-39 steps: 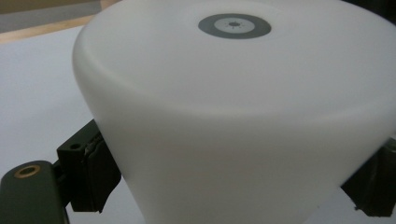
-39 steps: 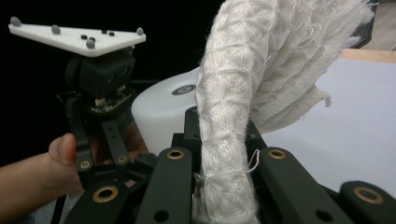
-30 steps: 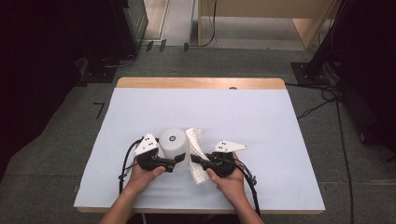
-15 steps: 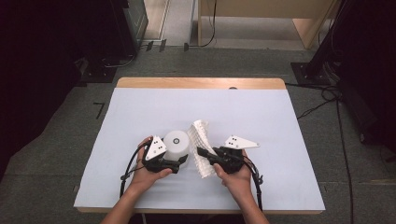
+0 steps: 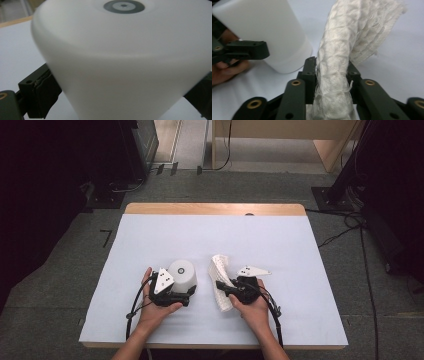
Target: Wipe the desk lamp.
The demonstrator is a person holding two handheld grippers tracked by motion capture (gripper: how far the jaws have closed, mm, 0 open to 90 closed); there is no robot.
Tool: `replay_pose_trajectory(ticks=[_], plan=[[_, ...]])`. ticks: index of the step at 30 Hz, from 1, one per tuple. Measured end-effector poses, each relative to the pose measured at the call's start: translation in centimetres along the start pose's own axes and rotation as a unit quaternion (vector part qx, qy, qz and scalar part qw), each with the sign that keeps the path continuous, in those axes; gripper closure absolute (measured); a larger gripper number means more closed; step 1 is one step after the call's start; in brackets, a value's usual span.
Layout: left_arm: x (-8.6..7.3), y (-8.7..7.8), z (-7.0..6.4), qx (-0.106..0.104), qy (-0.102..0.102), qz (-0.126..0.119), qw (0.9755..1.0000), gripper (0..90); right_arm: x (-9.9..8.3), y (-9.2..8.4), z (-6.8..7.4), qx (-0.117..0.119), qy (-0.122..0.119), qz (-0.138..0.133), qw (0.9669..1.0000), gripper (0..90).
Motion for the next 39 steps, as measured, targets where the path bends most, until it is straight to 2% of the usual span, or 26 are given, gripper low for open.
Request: replay_pose_trajectory(ticks=[3,6,7,8,9,10,11,13,15,16,17,18,20,22,25,28,29,31,33,37,39], plan=[[0.2,-0.2,-0.1,0.041,-0.021,0.001,0.9989,1.3,0.1,0.0,-0.5,-0.020,0.004,-0.006,0.9998,61.8],[0.0,0.3,-0.3,0.057,-0.033,0.019,0.9976,1.5,0.0,0.2,-0.6,-0.028,0.004,0.002,0.9996,62.6],[-0.2,0.4,-0.3,0.062,-0.035,0.024,0.9971,2.4,-0.2,0.4,-0.6,-0.031,0.002,0.008,0.9995,67.5],[-0.2,0.4,-0.4,0.055,-0.038,0.022,0.9975,3.8,-0.4,0.5,-0.7,-0.036,-0.003,0.016,0.9992,72.1],[-0.1,0.4,-0.4,0.056,-0.036,0.019,0.9976,7.5,-0.5,0.5,-0.6,-0.037,-0.007,0.021,0.9991,77.8],[-0.1,0.4,-0.4,0.055,-0.031,0.017,0.9978,8.1,-0.5,0.5,-0.6,-0.034,-0.012,0.023,0.9991,79.3],[-0.1,0.4,-0.4,0.051,-0.029,0.017,0.9981,8.2,-0.4,0.4,-0.4,-0.028,-0.017,0.024,0.9991,80.4],[0.0,0.4,-0.2,0.029,-0.035,0.014,0.9989,8.3,-0.3,0.3,0.0,-0.018,-0.030,0.024,0.9991,80.7],[0.5,-0.1,-0.2,-0.025,-0.051,-0.001,0.9984,8.4,-0.1,0.2,0.5,-0.004,-0.041,0.018,0.9990,80.7],[1.0,-0.5,-0.2,-0.055,-0.057,-0.014,0.9968,8.4,0.0,0.2,0.8,0.003,-0.043,0.015,0.9990,80.7],[1.2,-0.7,-0.3,-0.067,-0.056,-0.020,0.9960,8.4,0.1,0.2,1.2,0.012,-0.047,0.010,0.9988,80.7],[1.5,-1.0,-0.6,-0.086,-0.043,-0.024,0.9951,8.4,0.2,0.3,1.5,0.018,-0.048,0.006,0.9987,80.7],[1.6,-1.3,-1.1,-0.093,-0.029,-0.029,0.9948,8.4,0.6,0.3,2.3,0.035,-0.050,-0.007,0.9981,80.7],[1.6,-1.4,-1.8,-0.116,-0.023,-0.028,0.9926,8.4,1.0,0.3,3.1,0.047,-0.062,-0.011,0.9969,80.7],[1.0,-1.0,-2.8,-0.129,-0.002,-0.015,0.9916,8.4,1.5,0.2,3.9,0.043,-0.090,-0.009,0.9950,80.7],[0.7,-1.0,-3.7,-0.144,0.012,-0.003,0.9895,8.4,2.2,-0.2,4.1,0.042,-0.091,-0.020,0.9947,80.8],[0.7,-1.0,-3.8,-0.146,0.013,-0.003,0.9892,8.4,2.5,-0.5,4.2,0.046,-0.087,-0.030,0.9947,80.7],[0.8,-0.9,-3.7,-0.142,0.001,-0.002,0.9898,8.4,2.9,-1.0,4.5,0.055,-0.083,-0.040,0.9942,80.7],[0.8,-0.9,-3.7,-0.144,-0.005,0.001,0.9896,8.4,3.4,-1.5,5.2,0.064,-0.093,-0.053,0.9922,80.7],[0.8,-1.2,-3.9,-0.146,0.008,0.000,0.9893,8.4,4.4,-2.2,6.4,0.066,-0.116,-0.069,0.9887,80.5],[1.0,-1.2,-3.9,-0.149,0.008,-0.002,0.9888,8.4,4.5,-2.3,6.3,0.064,-0.112,-0.070,0.9891,80.6]])
Point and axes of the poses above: each handheld gripper's, and its own axes: y roughly forward along the jaws, x roughly out of its top, z roughly to its left, the point moved 9 cm from there along y, roughly forward along the jaws, and after that the axes turned 11 degrees about x, right-handed, at the moved point
